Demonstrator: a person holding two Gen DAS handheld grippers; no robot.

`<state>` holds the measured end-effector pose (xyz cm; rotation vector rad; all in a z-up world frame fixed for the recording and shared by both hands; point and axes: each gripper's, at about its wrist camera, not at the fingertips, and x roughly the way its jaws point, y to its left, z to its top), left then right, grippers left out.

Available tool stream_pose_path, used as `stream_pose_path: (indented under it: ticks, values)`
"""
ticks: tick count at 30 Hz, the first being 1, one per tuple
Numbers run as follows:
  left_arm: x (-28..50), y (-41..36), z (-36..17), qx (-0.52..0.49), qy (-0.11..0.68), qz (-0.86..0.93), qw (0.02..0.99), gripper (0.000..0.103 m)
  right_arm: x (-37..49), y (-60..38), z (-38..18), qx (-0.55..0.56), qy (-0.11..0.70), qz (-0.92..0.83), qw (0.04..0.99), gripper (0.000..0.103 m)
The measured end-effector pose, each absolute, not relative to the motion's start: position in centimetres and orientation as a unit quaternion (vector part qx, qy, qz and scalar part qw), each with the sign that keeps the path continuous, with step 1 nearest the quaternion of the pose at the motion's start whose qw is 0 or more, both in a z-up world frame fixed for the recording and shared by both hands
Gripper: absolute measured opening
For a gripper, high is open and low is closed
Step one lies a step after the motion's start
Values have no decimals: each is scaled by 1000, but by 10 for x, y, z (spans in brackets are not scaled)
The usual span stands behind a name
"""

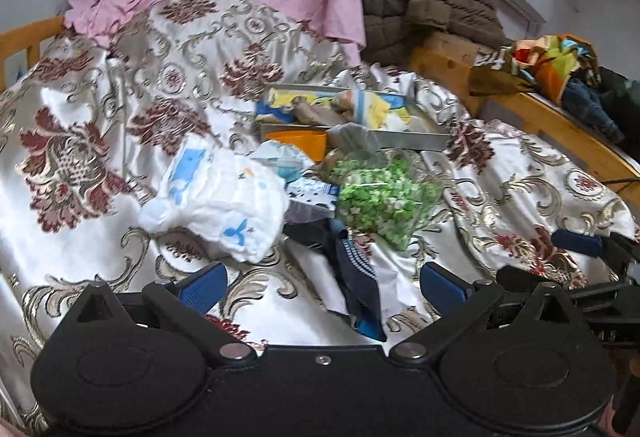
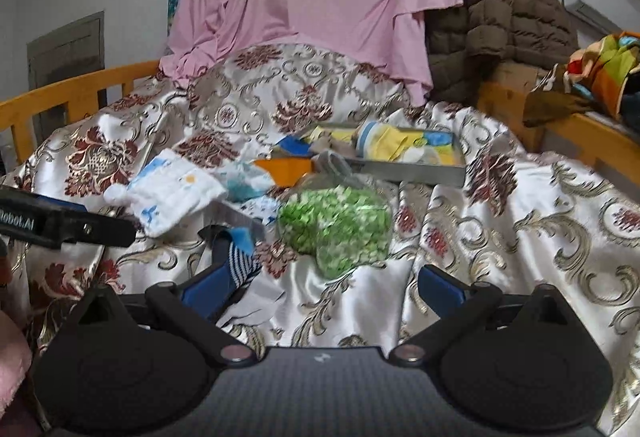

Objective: Organize soft objects
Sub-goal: 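Grasp the navy striped sock with the right tool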

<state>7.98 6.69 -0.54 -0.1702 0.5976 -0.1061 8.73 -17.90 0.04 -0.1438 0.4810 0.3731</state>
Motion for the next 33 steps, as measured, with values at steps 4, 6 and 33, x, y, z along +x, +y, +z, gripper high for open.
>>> stream_pose_path:
  ticks: [4,6,33]
  values:
    - [84,72,-8,-95,306,-29,947,102,93,-173,-10,-67,257,204,942,103]
    - [86,75,-9,-102,311,-17,945,102,96,-168,-16,-68,265,217,937,103]
    - [132,95,-41,-201,345,-64,915,102,193,-99,-70,-87,313,294,899,51]
